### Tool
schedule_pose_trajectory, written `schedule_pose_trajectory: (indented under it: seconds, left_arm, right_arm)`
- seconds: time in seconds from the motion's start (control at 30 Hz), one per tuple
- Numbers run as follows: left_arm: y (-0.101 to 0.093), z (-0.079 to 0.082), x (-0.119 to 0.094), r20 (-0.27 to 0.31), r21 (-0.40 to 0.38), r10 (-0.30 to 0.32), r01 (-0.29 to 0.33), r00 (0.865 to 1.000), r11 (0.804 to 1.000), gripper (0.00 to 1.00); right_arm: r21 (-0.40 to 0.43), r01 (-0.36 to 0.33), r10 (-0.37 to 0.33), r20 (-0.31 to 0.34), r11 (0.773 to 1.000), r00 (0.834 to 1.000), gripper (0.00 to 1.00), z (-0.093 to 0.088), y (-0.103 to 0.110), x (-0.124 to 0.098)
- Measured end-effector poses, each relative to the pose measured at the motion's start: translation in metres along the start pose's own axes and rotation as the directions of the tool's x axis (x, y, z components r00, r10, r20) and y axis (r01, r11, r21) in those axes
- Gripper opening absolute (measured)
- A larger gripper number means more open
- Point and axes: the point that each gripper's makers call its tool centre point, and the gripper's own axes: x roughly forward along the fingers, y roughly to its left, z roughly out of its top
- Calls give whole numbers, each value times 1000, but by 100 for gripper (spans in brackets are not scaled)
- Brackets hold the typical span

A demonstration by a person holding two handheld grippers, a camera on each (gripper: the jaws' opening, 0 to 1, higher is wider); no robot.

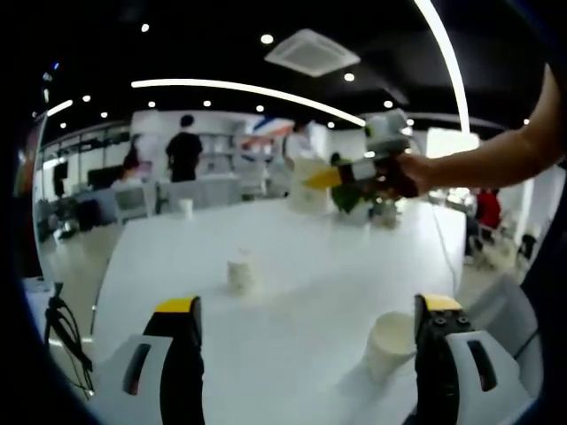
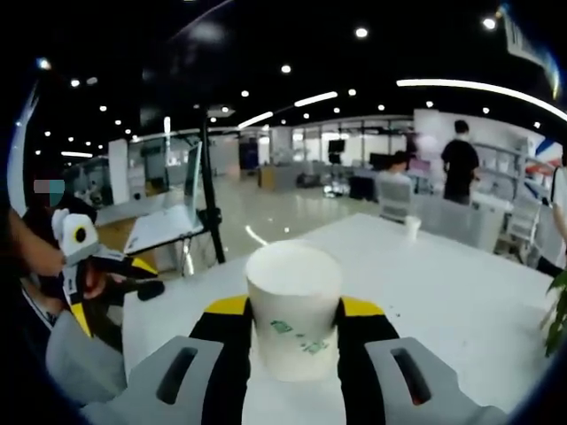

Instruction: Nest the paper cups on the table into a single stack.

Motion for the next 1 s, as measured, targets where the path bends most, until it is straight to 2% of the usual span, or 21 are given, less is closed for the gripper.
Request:
schedule_pose_trajectory:
  seconds: [0.2, 0.43, 1.0]
  left_arm:
    - [-1, 2, 0, 4, 0, -3, 3, 1000, 1000, 98]
    - [-5, 1, 2, 4, 2, -13, 13, 1000, 1000, 98]
    - [-19, 4, 16, -6, 17, -68, 68, 998, 997, 96]
  right_arm:
    - [-1, -3, 3, 0, 1000, 1000, 35, 1, 8, -3]
    - [-4, -18, 18, -12, 1000, 1000, 35, -6, 22, -9]
    - [3, -68, 68, -3, 998, 998, 35, -9, 56, -26]
